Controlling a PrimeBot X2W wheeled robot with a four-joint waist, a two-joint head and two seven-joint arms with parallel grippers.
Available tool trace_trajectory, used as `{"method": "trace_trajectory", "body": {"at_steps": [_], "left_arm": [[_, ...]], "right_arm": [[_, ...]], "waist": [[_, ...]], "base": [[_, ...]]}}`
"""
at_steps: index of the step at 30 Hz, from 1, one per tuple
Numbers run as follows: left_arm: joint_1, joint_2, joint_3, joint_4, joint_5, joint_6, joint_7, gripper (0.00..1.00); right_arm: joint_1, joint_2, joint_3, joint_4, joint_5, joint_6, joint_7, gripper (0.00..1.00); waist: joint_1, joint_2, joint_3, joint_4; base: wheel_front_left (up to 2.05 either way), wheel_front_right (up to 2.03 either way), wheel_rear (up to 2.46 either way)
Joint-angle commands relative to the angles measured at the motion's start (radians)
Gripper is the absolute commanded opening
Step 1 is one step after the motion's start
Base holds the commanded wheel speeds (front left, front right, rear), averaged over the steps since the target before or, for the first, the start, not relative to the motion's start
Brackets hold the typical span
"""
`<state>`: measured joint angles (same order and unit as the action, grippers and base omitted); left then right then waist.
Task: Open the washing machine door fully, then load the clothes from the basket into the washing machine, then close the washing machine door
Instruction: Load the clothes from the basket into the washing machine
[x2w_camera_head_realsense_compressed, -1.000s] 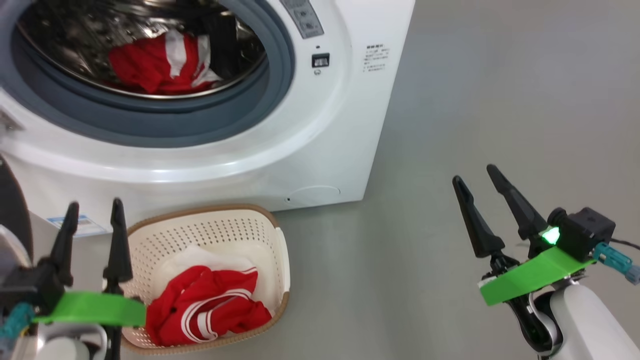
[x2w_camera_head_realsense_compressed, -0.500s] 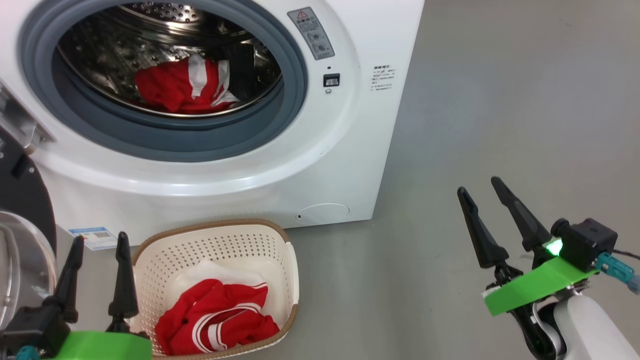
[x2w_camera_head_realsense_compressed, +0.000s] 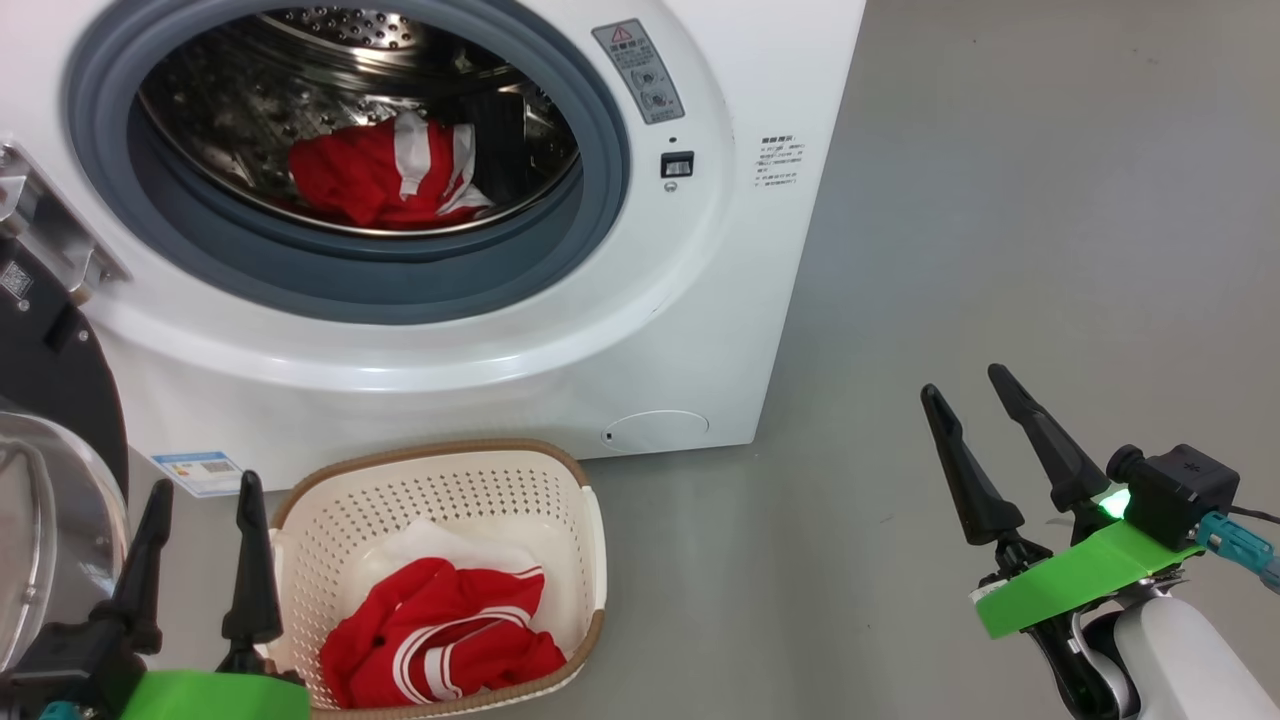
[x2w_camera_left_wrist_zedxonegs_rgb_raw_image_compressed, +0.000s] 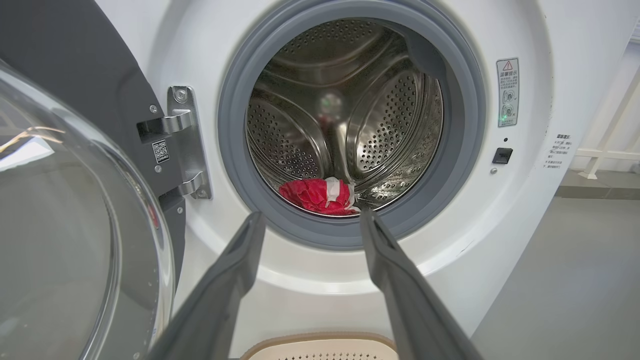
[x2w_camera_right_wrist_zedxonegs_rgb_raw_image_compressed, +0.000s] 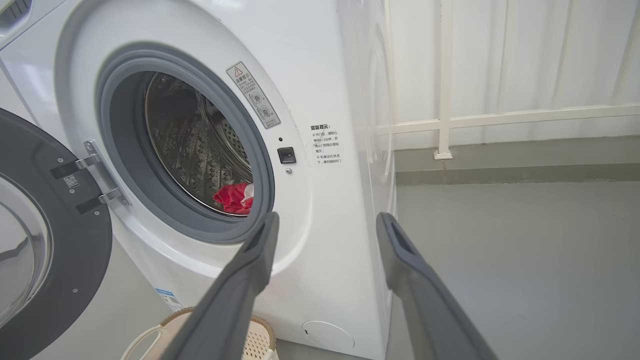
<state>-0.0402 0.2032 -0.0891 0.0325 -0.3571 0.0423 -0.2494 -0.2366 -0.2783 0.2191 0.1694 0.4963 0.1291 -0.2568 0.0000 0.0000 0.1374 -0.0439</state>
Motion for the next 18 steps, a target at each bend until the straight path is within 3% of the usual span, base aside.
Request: {"method": "trace_trajectory", "body": {"at_steps": [1, 18], "left_arm": [[-0.007, 0.017, 0.039, -0.027, -0.008, 0.009, -0.008, 1.00], [-0.014, 0.013, 0.037, -0.030, -0.007, 0.007, -0.011, 1.00]], "right_arm": [[0.007, -0.011, 0.021, -0.023, 0.004, 0.002, -0.005, 1.00], [-0.001, -0.010, 0.016, -0.026, 0.003, 0.002, -0.005, 1.00]], "waist": [[0.0000, 0.0000, 0.001, 0.000], [0.0000, 0.0000, 0.022, -0.002]], "base": [[0.00, 0.00, 0.00], [0.00, 0.00, 0.00]]}}
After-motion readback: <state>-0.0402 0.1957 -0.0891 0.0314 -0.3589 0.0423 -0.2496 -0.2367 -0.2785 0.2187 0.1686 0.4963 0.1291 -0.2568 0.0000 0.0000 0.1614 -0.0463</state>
